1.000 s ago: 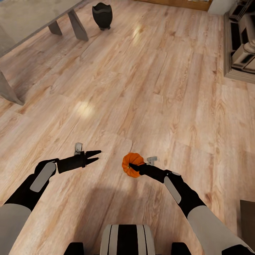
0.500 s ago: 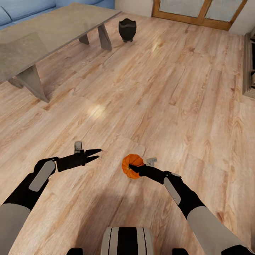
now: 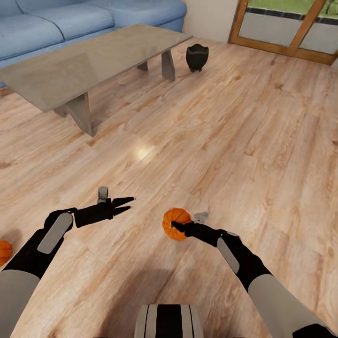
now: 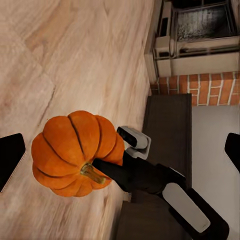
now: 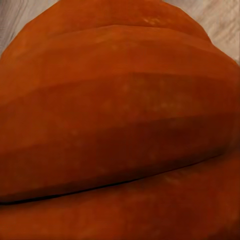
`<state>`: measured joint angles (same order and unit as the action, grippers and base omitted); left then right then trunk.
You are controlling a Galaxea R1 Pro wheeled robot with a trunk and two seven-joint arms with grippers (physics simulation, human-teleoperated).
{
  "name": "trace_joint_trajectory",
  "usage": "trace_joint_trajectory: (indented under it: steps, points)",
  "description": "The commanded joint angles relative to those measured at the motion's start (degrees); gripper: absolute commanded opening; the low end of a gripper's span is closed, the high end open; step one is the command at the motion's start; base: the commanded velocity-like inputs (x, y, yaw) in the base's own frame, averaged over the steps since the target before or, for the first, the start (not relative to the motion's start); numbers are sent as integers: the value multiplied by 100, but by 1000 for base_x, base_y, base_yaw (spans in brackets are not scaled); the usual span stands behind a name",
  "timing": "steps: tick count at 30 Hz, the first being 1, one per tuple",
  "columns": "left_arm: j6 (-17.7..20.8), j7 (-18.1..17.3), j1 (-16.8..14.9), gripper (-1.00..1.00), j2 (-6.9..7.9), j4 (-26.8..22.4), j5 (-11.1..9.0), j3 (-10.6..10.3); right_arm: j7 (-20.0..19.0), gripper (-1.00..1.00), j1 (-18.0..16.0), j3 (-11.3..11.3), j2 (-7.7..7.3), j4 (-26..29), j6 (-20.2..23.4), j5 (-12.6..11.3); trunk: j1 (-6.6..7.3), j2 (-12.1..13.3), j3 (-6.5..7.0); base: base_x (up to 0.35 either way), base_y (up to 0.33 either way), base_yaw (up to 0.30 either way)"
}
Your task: Place each of the two pumpkins and all three candles from the living room inside a cabinet in the living room (use any cabinet), then make sure every cabinet is closed, and position the cauldron so it is next to a table in the living room.
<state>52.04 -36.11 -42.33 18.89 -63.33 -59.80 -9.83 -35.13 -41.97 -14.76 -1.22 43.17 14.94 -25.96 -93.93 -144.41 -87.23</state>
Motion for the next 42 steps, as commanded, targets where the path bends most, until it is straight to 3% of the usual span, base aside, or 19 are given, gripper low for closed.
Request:
trace_joint_trajectory:
  steps: [1,2,6,42]
  points:
    - [-1,0,-1,100,0,0,4,1,5,-100,2,0,3,-2,0,5,2,2,23,0,0,288]
    - [-3,-1,-3,100,7,0,1,1,16,-100,0,-180,2,-51,-7,11,5,3,45,0,0,288]
    - [-2,-1,-3,100,9,-2,-2,0,23,-100,0,-438,-1,-67,-25,21,15,8,134,0,0,289]
    - [25,-1,-3,100,11,-3,-5,0,173,-100,2,-471,12,-104,-26,12,108,56,946,0,0,289]
